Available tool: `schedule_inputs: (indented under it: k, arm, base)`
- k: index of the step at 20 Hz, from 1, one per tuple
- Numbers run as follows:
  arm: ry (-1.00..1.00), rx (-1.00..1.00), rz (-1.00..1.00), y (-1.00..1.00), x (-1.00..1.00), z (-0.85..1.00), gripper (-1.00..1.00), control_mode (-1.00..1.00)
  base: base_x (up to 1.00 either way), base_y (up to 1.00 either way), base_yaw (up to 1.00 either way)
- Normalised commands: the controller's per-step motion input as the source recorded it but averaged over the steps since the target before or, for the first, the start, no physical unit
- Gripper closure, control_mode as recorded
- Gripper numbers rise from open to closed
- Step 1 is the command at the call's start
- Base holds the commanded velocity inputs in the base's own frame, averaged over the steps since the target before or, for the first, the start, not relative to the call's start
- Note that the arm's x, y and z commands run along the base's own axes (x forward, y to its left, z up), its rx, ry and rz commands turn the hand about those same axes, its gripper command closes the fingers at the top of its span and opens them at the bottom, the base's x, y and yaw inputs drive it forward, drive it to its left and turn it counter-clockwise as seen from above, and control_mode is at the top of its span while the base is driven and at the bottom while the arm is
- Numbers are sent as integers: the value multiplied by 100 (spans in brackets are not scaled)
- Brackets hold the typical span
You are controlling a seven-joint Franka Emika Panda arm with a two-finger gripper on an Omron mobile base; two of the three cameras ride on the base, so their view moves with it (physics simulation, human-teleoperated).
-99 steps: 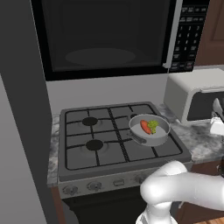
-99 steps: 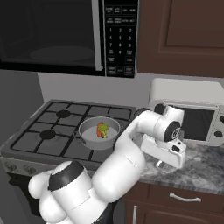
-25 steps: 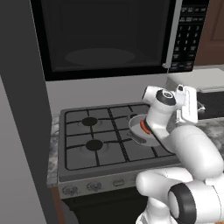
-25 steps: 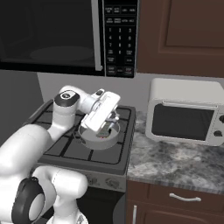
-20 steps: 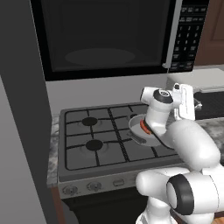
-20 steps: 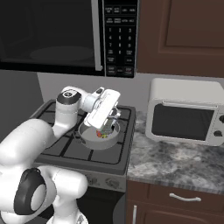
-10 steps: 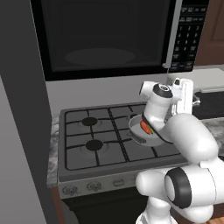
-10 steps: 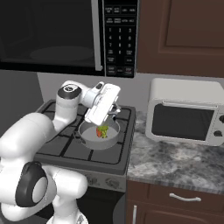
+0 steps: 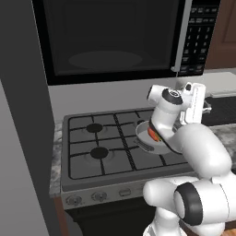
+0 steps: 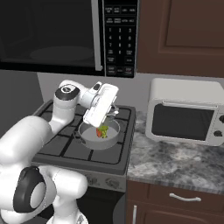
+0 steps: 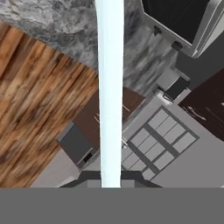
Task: Put the broccoli and sweet potato in the pot. Retrieve the spatula and lightly stir the vegetables in the pot.
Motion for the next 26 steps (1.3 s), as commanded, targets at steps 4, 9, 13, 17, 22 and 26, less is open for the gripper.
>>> schedule_inputs:
  k: [4,9,13,17,22,26]
  arm:
    - [-2,0,3,0,-43,1,100,-100]
    - [6,0,15,2,-28,0,100,-100]
    - [14,0,20,1,0,0,100,-100]
    - [8,0,15,0,2,0,100,-100]
    - [0,0,1,3,21,0,100,-100]
    - [0,0,0,5,34,0,100,-100]
  base:
    - [0,0,0]
    - [0,0,0]
    - [0,0,0]
    - [0,0,0]
    - [0,0,0]
    - [0,0,0]
